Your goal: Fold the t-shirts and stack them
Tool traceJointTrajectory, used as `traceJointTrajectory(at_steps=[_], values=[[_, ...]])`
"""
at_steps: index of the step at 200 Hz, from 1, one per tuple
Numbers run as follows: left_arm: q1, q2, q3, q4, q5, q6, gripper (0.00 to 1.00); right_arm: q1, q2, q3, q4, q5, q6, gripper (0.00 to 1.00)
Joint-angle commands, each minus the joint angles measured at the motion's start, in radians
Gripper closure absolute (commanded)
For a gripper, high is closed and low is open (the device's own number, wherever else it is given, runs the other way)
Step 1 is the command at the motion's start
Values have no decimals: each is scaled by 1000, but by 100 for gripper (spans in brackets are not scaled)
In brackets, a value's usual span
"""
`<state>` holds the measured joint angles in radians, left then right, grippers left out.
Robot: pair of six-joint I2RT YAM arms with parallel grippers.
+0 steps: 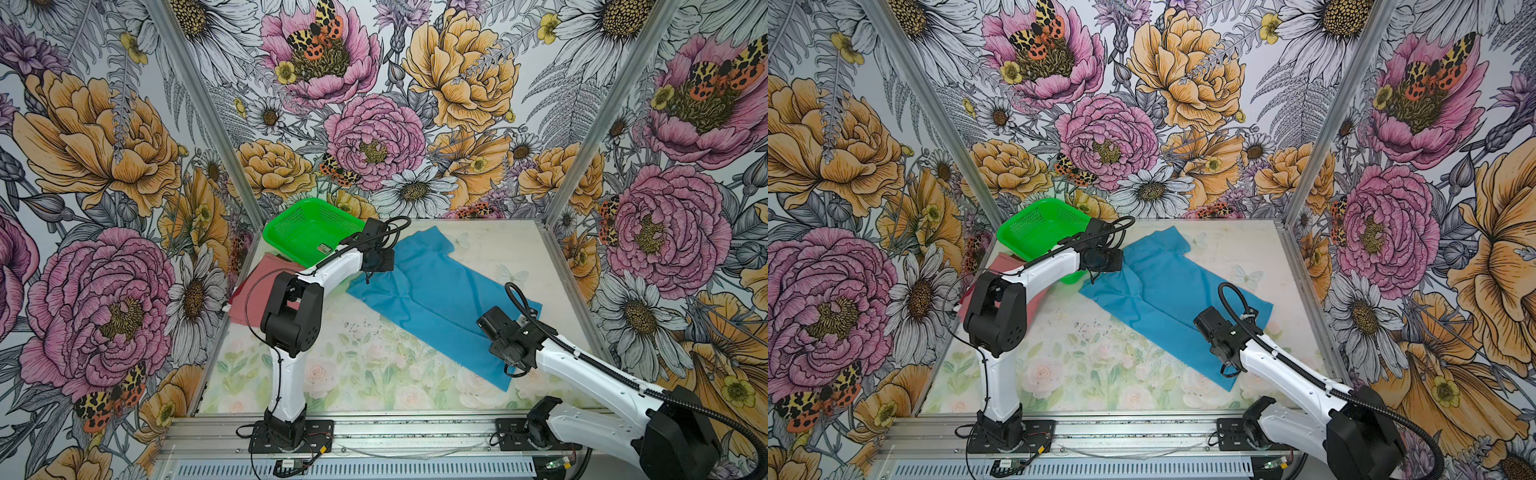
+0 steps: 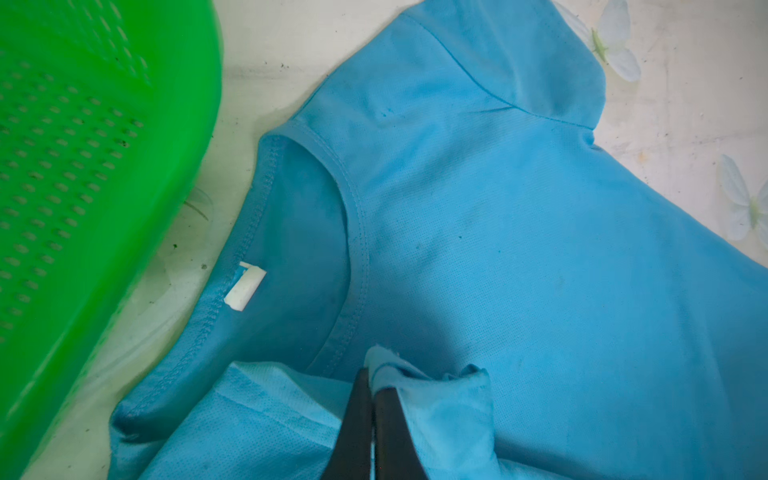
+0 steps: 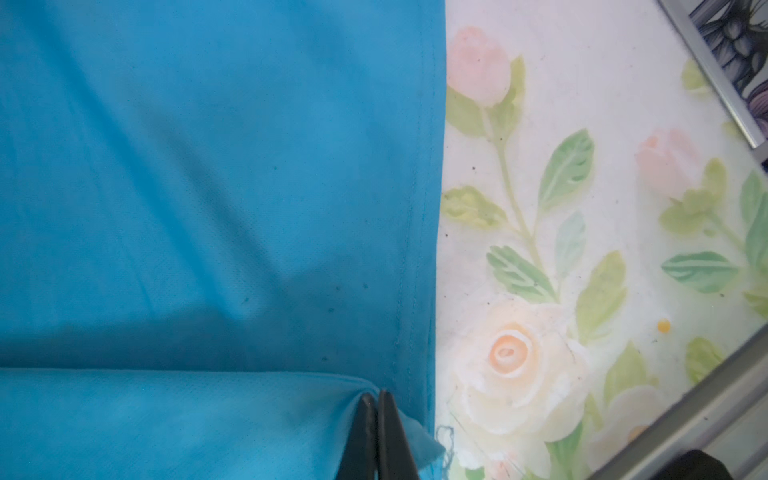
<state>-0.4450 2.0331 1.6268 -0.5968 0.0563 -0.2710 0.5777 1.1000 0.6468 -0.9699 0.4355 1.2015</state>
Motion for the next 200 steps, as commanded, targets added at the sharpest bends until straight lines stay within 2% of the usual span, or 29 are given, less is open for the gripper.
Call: traceJointTrajectory(at_steps=[1, 28, 67, 74, 91, 94, 103, 107, 134, 146, 172, 179, 194, 200], values=[[-3, 21, 46, 10, -2, 26, 100, -21, 27, -7, 70, -12, -66, 100], [-10, 49, 84, 11, 11, 38, 100, -36, 66, -8, 80, -29, -66, 100], [-5, 66, 103, 10, 14, 35, 100, -48, 35, -19, 80, -20, -71, 100], [-3, 70, 110, 9, 23, 38, 100, -57, 28, -18, 80, -20, -79, 94], [-1, 78, 128, 11, 61, 40, 100, -76, 7, -7, 77, -16, -103, 68], [0, 77, 132, 11, 72, 42, 95, -77, 3, -2, 76, -13, -108, 64], [2, 79, 149, 10, 124, 51, 63, -84, -9, 14, 75, 4, -126, 55], [2, 78, 156, 11, 135, 54, 55, -83, -15, 23, 75, 14, -135, 52], [4, 21, 160, 11, 93, 62, 25, -85, -32, 122, 70, 37, -254, 29], [21, -17, 136, 9, 71, 38, 21, -85, -26, 159, 63, 12, -303, 26], [70, -115, 17, 9, 52, -49, 21, -74, 4, 199, 64, -134, -363, 18], [81, -138, -23, 7, 52, -60, 20, -60, 11, 202, 66, -161, -368, 7], [88, -182, -105, 7, 55, -67, 20, -7, 33, 207, 71, -209, -377, 1], [86, -196, -140, 6, 52, -70, 15, 16, 46, 209, 78, -226, -380, 1]])
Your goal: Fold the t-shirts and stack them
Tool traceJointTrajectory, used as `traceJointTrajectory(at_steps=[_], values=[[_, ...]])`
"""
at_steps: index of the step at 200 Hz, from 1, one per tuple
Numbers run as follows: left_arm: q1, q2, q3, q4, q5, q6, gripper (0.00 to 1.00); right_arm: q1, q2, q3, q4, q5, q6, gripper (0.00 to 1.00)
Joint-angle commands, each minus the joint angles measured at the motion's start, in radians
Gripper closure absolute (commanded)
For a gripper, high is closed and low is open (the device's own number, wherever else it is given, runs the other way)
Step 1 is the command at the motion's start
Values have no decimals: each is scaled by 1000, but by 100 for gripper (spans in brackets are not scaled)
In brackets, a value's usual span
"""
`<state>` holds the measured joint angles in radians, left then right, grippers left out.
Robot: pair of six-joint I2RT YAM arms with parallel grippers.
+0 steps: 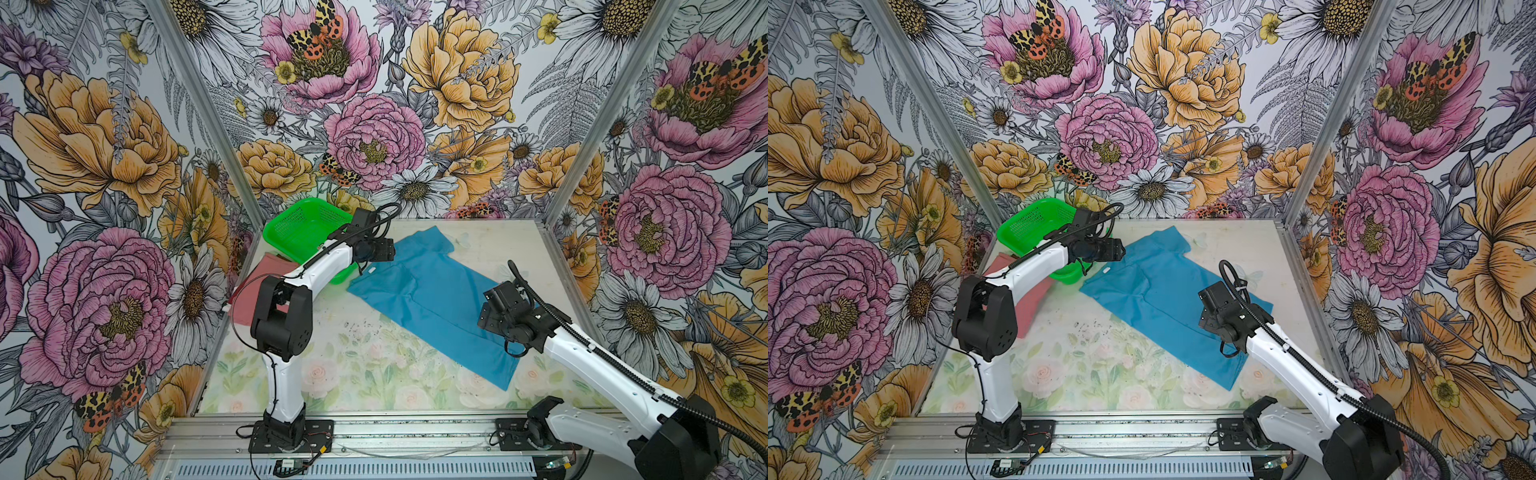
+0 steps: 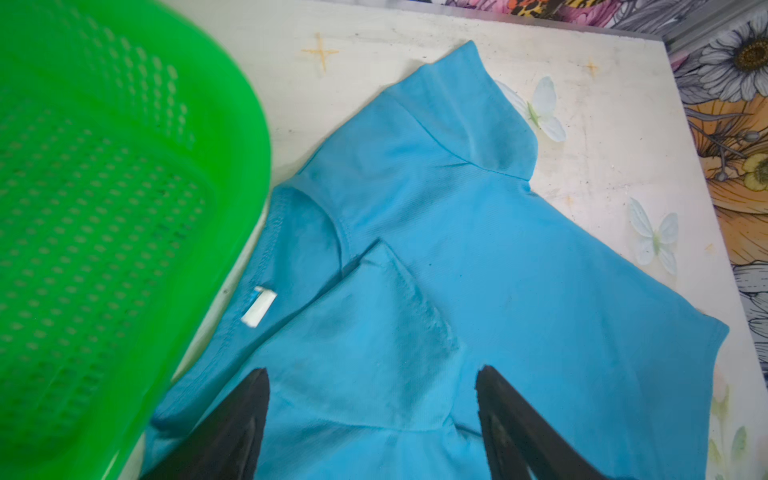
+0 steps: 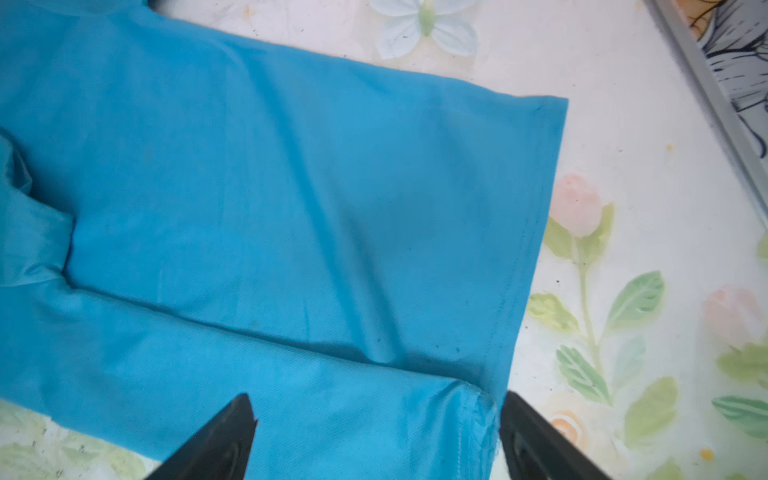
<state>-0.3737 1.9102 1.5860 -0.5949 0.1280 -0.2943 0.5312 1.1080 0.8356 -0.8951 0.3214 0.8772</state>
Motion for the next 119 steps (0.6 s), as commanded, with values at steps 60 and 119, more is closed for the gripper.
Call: traceJointTrajectory(at_steps=[60, 119], values=[[13, -143, -329, 36, -34, -90, 13, 256, 177, -14, 133, -217, 28, 1], [20, -103, -395, 77, -70, -142, 21, 287, 226, -107, 226, -241, 139, 1]])
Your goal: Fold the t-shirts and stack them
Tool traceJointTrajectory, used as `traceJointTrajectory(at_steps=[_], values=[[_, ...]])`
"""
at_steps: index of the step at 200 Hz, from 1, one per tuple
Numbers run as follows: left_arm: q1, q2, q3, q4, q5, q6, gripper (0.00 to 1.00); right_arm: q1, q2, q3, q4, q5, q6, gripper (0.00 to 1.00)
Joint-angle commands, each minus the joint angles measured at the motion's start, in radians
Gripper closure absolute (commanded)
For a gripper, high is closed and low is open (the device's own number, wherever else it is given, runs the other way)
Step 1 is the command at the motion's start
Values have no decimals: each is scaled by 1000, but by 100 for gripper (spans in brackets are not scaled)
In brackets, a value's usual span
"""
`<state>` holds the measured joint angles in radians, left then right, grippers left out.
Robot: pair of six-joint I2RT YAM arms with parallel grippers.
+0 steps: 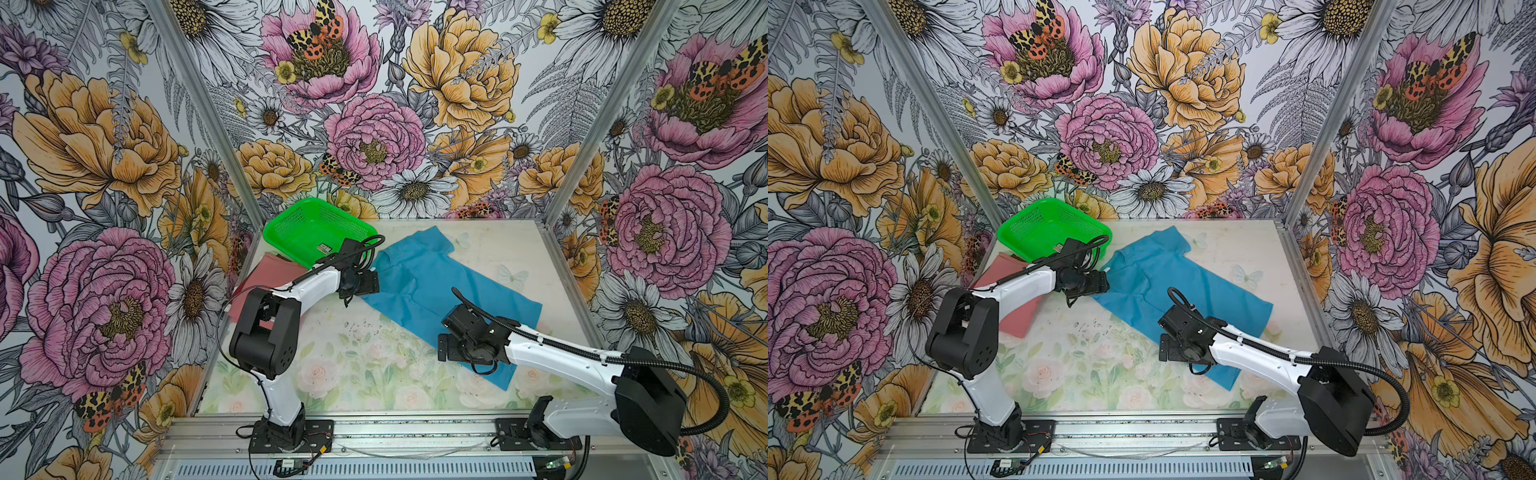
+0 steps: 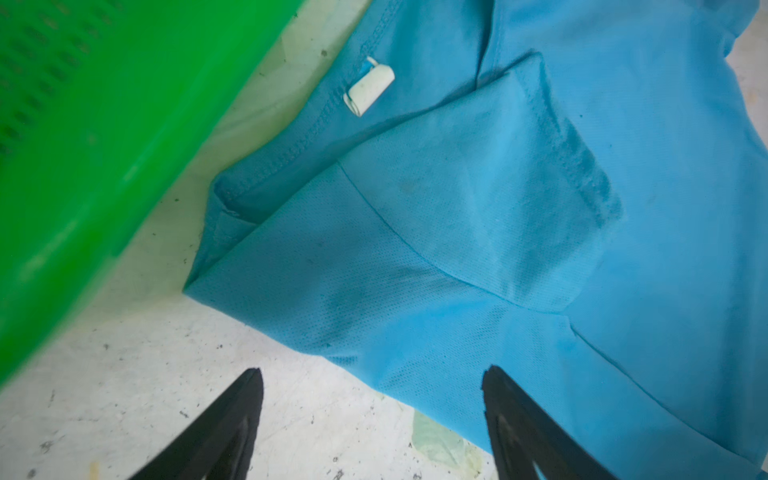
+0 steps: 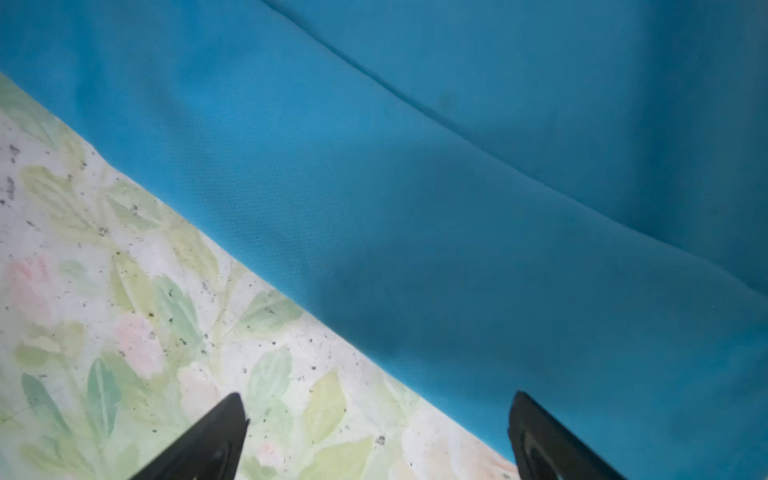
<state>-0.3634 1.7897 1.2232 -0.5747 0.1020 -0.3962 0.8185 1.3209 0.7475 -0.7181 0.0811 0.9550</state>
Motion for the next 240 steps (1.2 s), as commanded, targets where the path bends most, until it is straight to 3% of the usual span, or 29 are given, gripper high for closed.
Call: traceJointTrajectory(at_steps=[1, 42, 71, 103, 126, 171, 240], values=[[10, 18, -34, 59, -44, -41, 21, -1, 14, -20, 49, 0, 62, 0], [11, 75, -56, 101, -63, -65, 42, -20, 12, -98, 49, -2, 124, 1], [3, 102, -59, 105, -81, -57, 65, -80, -45, -191, 46, -1, 173, 1], [-26, 138, -48, 105, -95, -49, 72, -114, -111, -215, 39, 4, 173, 1], [-43, 113, -68, 105, -120, -57, 100, -135, -169, -179, 29, 14, 148, 1], [-103, -70, -221, 102, -187, -91, 100, -331, -268, -100, 3, -28, 12, 1], [-181, -312, -418, 52, -258, -174, 100, -630, -150, 37, -3, -63, -200, 1]])
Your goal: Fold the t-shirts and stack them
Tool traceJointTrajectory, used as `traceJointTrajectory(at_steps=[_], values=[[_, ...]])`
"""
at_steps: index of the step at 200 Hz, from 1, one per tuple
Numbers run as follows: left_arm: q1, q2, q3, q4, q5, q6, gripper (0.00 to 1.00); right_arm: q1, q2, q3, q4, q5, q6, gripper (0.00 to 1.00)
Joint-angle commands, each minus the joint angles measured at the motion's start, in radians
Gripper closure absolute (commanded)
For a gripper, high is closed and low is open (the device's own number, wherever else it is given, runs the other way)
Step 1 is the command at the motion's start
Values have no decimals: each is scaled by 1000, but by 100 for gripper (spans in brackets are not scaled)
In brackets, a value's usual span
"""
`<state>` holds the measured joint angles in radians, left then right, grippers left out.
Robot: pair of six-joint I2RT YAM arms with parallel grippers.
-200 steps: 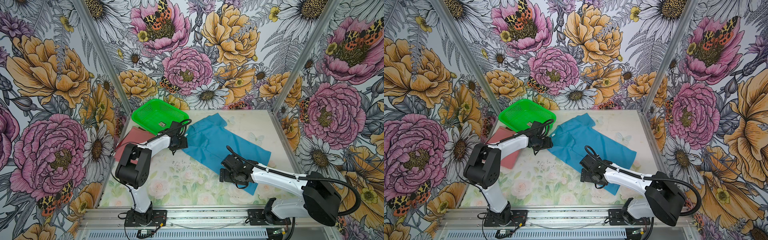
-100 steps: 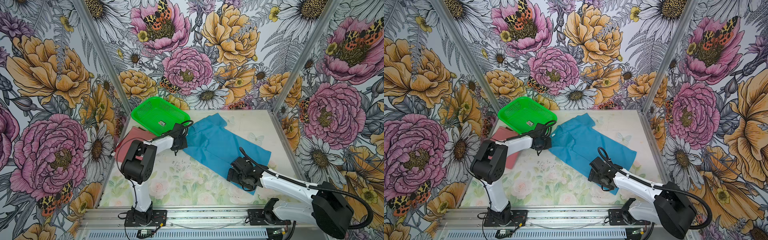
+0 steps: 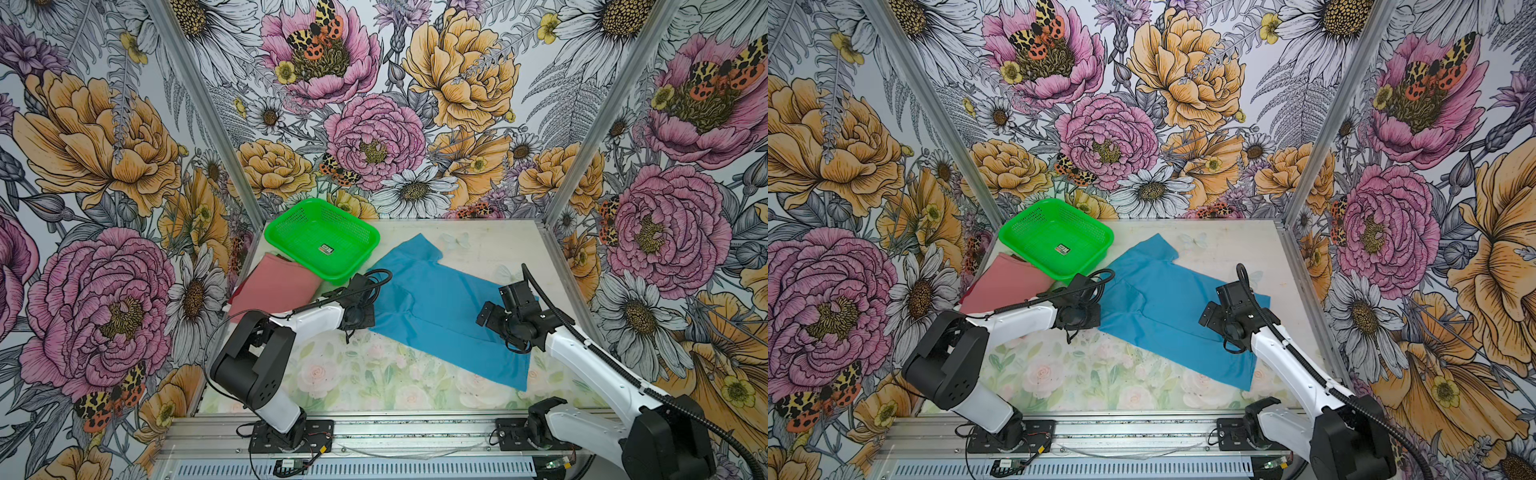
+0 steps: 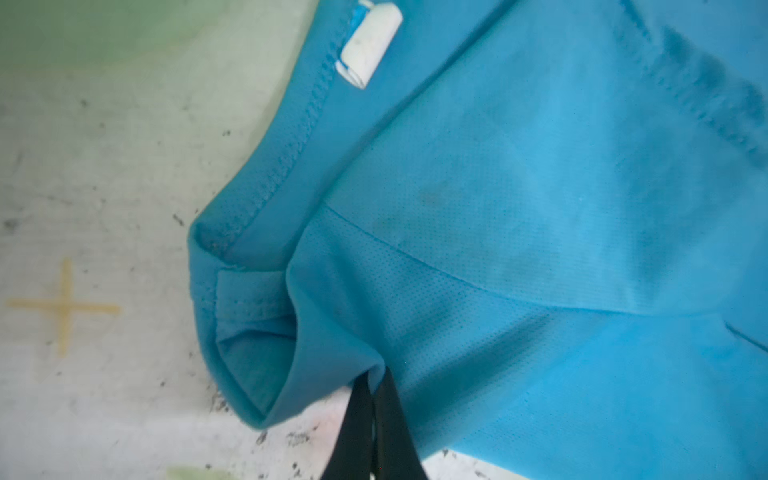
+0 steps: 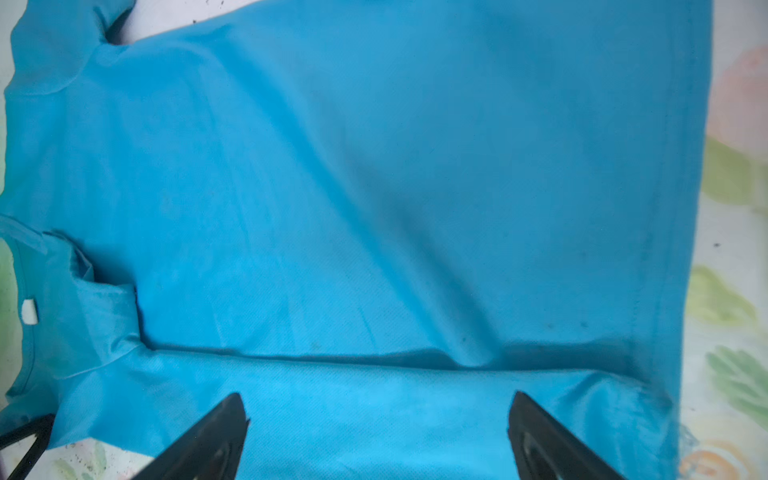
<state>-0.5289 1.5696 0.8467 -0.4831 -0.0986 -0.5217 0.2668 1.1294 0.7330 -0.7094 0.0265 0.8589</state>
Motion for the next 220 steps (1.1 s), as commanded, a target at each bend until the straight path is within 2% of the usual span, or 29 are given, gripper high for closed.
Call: traceJointTrajectory(at_steps=[1, 8, 27, 40, 49, 65, 105, 143, 220], values=[[-17, -96, -43, -41, -58, -49, 100, -81, 45, 53, -12, -8, -106, 1], [-19, -125, -54, -46, -60, -53, 98, -119, 64, 72, -9, -9, -129, 1], [-14, -165, -12, -78, -43, -20, 38, -202, 146, 137, -10, 0, -190, 1], [-14, -162, 79, -117, -17, 40, 14, -243, 203, 194, -10, 14, -226, 1], [-10, -144, 155, -144, 17, 88, 2, -271, 244, 239, -10, 14, -248, 2], [-3, -81, 314, -202, 75, 153, 1, -322, 328, 311, -11, 28, -279, 4], [19, 132, 646, -204, 196, 239, 1, -443, 520, 418, -13, 36, -313, 12], [38, 410, 968, -229, 212, 295, 1, -512, 622, 474, -14, -9, -337, 26], [90, 812, 1426, -228, 275, 329, 2, -569, 767, 561, -12, -98, -346, 52]])
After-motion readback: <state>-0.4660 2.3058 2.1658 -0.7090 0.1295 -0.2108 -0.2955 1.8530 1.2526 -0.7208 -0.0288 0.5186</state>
